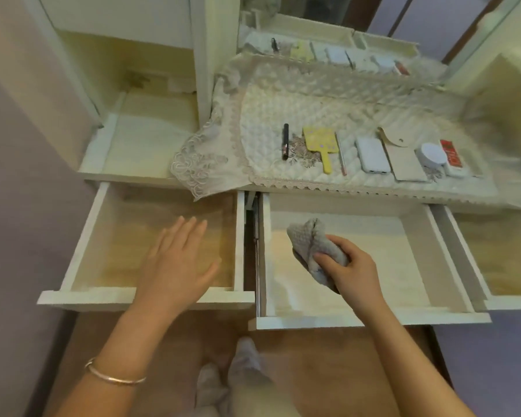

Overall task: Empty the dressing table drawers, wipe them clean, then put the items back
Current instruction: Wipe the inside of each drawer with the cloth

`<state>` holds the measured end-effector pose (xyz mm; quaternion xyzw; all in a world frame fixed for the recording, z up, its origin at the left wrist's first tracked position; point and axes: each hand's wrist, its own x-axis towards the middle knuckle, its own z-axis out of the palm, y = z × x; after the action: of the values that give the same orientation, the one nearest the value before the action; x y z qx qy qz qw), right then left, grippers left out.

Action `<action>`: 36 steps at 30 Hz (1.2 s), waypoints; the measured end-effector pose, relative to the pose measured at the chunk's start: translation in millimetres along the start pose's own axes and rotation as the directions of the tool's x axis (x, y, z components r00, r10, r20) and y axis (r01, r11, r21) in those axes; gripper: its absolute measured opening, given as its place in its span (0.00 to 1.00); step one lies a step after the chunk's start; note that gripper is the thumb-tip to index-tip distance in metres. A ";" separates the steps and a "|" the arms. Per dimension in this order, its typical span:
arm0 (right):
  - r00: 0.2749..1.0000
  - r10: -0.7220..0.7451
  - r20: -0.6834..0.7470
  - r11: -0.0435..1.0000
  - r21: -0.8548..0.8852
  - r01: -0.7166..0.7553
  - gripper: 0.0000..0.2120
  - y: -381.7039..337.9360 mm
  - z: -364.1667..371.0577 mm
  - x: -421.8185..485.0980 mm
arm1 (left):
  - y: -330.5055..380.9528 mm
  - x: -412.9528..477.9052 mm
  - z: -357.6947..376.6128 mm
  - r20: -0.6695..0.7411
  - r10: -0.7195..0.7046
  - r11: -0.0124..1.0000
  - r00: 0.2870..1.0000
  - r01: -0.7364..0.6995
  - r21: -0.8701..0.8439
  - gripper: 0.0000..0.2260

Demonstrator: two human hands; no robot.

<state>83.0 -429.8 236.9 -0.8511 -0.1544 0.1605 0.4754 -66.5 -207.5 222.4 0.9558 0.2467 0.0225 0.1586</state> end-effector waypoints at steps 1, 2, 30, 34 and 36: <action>1.000 0.007 -0.020 1.000 -0.013 -0.007 0.13 3.3 -8.8 -2.6 | 8.4 1.9 -0.3 0.011 0.022 1.000 1.000 -0.022 -0.001 0.31; 0.999 0.013 -0.037 1.000 -0.024 -0.014 0.13 6.5 -17.0 -4.5 | 16.2 3.5 0.2 0.023 0.036 0.999 0.999 -0.036 -0.002 0.31; 0.654 -0.366 0.662 0.598 -0.371 0.710 0.14 183.1 -21.2 165.1 | 206.6 -8.0 194.1 -0.030 -0.647 0.761 0.762 0.648 0.030 0.29; 0.661 -0.327 0.676 0.593 -0.398 0.700 0.25 202.4 -4.7 150.7 | 206.6 -6.7 200.0 -0.115 -0.710 0.700 0.694 0.714 -0.016 0.31; 0.658 -0.345 0.669 0.624 -0.360 0.694 0.27 206.0 0.0 153.9 | 207.0 -4.4 203.6 -0.135 -0.748 0.659 0.649 0.750 -0.047 0.32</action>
<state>244.4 -469.0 40.5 -0.7841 -0.5737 0.1846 0.1484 50.5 -440.4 94.5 0.7656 0.6299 0.0216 0.1292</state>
